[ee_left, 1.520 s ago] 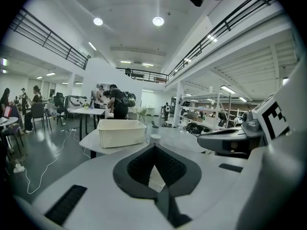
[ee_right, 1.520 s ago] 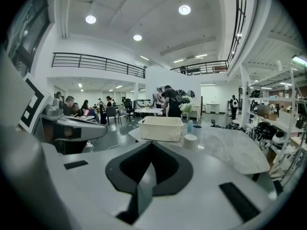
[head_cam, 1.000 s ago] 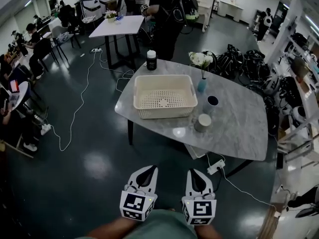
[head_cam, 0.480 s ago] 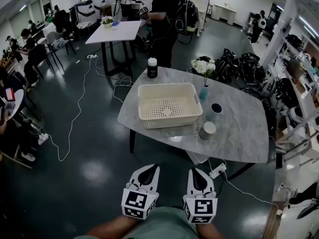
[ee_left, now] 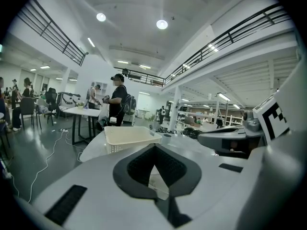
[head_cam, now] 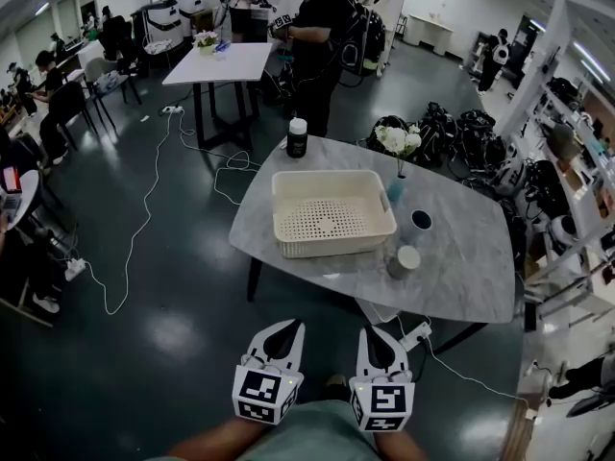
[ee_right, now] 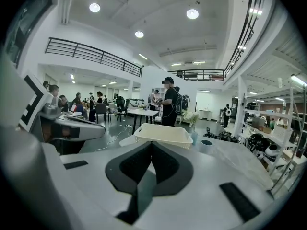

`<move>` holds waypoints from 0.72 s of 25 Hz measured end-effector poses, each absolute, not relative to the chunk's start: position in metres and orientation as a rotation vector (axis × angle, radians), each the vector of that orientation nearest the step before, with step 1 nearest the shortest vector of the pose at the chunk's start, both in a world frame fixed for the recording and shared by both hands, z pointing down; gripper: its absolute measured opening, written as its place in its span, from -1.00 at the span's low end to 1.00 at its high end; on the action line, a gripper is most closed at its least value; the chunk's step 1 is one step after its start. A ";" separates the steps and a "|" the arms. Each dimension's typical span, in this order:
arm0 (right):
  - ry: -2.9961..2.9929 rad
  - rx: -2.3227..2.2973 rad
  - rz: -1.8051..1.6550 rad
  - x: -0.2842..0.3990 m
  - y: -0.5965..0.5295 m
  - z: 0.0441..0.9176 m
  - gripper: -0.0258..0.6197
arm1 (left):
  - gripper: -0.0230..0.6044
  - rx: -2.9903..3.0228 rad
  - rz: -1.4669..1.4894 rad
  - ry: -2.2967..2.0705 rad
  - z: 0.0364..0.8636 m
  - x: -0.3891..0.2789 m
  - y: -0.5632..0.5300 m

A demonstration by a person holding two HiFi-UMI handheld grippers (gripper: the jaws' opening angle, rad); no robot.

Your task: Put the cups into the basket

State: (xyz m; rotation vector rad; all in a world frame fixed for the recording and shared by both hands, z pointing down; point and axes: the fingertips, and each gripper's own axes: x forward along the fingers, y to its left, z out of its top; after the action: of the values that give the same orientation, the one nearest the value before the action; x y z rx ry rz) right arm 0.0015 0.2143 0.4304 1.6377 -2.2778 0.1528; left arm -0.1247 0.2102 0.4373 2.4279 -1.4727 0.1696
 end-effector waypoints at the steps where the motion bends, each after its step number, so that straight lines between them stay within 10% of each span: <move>1: -2.279 1.632 0.152 -0.001 0.213 0.432 -0.88 | -0.91 2.424 0.168 -1.474 0.439 -0.126 0.209; 18: -2.315 1.555 0.195 0.006 0.129 0.449 -0.88 | -0.91 2.385 0.205 -1.522 0.447 -0.115 0.134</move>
State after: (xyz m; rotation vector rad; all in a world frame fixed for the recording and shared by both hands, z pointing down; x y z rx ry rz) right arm 0.0059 0.1292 0.4488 1.5549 -2.3153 0.1954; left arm -0.1149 0.1340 0.4471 2.3850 -1.5216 0.2053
